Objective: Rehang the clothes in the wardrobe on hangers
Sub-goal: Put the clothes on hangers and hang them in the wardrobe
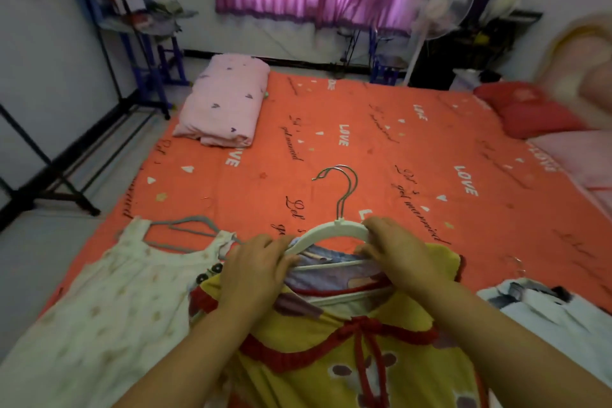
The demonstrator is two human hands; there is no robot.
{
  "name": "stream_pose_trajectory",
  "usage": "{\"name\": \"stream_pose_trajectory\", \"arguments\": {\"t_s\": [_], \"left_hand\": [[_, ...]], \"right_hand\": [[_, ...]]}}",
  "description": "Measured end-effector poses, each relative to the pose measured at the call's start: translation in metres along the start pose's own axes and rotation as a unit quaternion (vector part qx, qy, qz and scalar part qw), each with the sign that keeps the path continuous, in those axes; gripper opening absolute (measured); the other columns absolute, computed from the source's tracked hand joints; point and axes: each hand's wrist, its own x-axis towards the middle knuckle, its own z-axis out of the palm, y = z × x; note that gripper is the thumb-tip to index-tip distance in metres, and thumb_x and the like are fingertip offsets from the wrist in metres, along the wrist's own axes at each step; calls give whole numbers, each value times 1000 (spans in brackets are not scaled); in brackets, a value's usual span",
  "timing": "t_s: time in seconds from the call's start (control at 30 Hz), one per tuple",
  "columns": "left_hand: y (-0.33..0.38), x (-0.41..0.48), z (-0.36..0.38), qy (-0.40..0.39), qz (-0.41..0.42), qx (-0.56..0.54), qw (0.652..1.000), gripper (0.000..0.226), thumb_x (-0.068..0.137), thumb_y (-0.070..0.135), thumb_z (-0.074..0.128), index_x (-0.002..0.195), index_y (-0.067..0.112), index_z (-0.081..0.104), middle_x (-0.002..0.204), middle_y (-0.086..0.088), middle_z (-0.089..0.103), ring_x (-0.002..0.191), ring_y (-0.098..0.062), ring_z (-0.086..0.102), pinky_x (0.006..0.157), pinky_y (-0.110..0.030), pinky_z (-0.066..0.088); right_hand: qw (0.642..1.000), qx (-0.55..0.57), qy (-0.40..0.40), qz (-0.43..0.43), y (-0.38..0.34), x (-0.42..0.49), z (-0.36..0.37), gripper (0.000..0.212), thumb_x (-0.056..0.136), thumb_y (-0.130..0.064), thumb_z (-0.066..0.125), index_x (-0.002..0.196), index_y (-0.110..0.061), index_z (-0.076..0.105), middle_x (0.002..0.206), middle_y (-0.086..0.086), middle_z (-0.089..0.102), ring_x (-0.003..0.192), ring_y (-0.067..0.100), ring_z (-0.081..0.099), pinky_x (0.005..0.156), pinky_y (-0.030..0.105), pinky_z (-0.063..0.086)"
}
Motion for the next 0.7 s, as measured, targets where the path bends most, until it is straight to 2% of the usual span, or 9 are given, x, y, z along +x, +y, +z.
{"name": "stream_pose_trajectory", "arguments": {"t_s": [0.1, 0.2, 0.3, 0.43, 0.53, 0.7], "left_hand": [[1, -34, -55, 31, -8, 24, 999, 32, 81, 35, 56, 98, 13, 72, 72, -7, 63, 63, -31, 61, 51, -40, 47], [7, -71, -101, 60, -38, 25, 997, 32, 78, 29, 57, 101, 12, 72, 75, -10, 64, 69, -34, 62, 55, -44, 49], [20, -115, -146, 87, -64, 25, 994, 33, 81, 29, 53, 103, 13, 72, 76, -8, 64, 71, -34, 60, 57, -41, 47], [47, -172, -207, 131, -67, 40, 988, 24, 83, 23, 60, 101, 12, 72, 76, -10, 63, 71, -34, 59, 57, -38, 42], [61, -208, -258, 156, -74, 57, 983, 31, 83, 29, 54, 105, 14, 71, 76, -11, 63, 70, -34, 59, 56, -39, 44], [62, -244, -346, 175, -81, 70, 979, 37, 84, 36, 48, 113, 25, 68, 79, -6, 59, 76, -28, 57, 65, -37, 45]], "right_hand": [[999, 11, -24, -28, -42, -24, -24, 11, 88, -23, 57, 98, -24, 52, 87, -9, 51, 87, 25, 55, 67, 37, 42], [997, 4, -26, -74, -83, -50, -40, 10, 90, -21, 55, 100, -22, 51, 90, -6, 54, 83, 22, 51, 66, 35, 38], [993, 18, -7, -116, -123, -86, -52, 11, 93, -23, 52, 103, -19, 50, 91, -6, 50, 83, 21, 49, 69, 36, 38], [980, -12, 21, -196, -170, -148, -79, 23, 94, -14, 48, 117, -11, 51, 106, 9, 55, 90, 33, 54, 71, 41, 42], [970, -6, 61, -233, -210, -185, -104, 29, 92, -11, 50, 121, -7, 52, 109, 14, 57, 88, 36, 56, 68, 43, 43], [956, -4, 108, -274, -285, -223, -136, 27, 93, -14, 50, 120, -9, 51, 109, 11, 58, 83, 32, 56, 61, 34, 38]]}}
